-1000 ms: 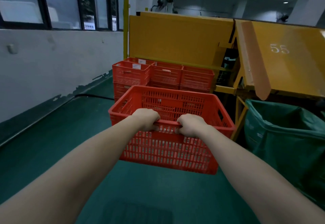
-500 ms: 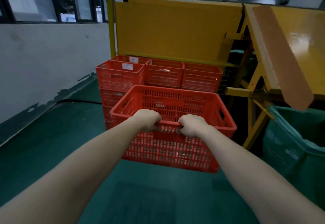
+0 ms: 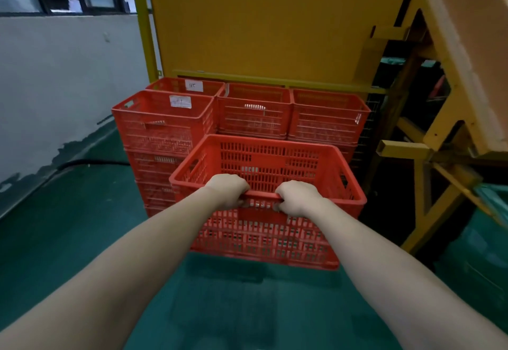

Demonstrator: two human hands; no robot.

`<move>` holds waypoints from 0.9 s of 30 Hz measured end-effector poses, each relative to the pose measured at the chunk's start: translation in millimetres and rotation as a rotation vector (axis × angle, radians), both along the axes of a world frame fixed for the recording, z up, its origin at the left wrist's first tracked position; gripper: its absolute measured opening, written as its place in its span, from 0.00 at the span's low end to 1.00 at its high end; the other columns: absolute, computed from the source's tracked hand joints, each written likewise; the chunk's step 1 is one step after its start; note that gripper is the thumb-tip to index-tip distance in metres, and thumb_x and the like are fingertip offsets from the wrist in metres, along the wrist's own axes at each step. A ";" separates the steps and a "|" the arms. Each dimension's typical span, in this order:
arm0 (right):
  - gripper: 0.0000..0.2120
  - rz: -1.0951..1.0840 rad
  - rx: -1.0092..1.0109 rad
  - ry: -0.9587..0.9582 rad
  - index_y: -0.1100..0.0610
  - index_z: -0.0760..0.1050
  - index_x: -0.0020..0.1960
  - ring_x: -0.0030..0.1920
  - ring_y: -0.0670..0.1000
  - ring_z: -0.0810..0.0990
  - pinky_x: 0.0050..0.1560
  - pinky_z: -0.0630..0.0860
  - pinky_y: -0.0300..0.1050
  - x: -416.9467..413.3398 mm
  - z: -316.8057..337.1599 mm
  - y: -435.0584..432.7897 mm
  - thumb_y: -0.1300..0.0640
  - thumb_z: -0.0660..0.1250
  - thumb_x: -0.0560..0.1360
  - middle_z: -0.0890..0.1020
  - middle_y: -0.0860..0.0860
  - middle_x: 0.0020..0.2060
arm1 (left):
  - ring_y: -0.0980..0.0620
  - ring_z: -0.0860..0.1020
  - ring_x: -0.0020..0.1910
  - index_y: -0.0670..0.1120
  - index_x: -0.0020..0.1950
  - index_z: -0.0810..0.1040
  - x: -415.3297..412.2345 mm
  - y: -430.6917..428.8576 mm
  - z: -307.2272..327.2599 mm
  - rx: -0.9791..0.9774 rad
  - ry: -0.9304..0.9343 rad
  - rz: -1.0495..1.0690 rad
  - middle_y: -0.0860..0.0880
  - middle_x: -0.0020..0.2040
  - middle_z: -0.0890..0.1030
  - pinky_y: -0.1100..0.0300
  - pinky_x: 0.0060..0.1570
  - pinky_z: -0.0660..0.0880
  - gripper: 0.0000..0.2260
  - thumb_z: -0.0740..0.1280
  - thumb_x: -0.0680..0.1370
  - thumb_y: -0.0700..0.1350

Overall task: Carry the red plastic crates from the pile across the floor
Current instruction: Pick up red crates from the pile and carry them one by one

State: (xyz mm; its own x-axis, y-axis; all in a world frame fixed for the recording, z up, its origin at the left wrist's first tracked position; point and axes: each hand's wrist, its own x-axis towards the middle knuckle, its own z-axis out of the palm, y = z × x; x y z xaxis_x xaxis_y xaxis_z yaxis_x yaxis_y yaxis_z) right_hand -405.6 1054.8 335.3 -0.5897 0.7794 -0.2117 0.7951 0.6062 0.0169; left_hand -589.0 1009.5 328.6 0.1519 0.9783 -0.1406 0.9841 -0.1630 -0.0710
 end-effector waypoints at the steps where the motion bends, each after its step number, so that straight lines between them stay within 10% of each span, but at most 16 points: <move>1: 0.11 0.001 -0.003 -0.008 0.53 0.77 0.50 0.54 0.56 0.79 0.44 0.71 0.46 -7.0 -2.3 23.6 0.46 0.65 0.77 0.81 0.51 0.50 | 0.45 0.78 0.52 0.48 0.55 0.78 -6.6 23.4 -2.5 -0.008 0.000 0.004 0.48 0.52 0.80 0.54 0.47 0.74 0.10 0.65 0.78 0.52; 27: 0.13 0.020 -0.045 -0.037 0.55 0.77 0.55 0.58 0.60 0.79 0.52 0.75 0.50 -171.9 -249.5 445.2 0.47 0.64 0.78 0.81 0.56 0.56 | 0.42 0.77 0.55 0.47 0.56 0.77 -170.7 442.3 -248.4 -0.106 0.015 0.010 0.46 0.55 0.80 0.53 0.48 0.74 0.11 0.63 0.80 0.52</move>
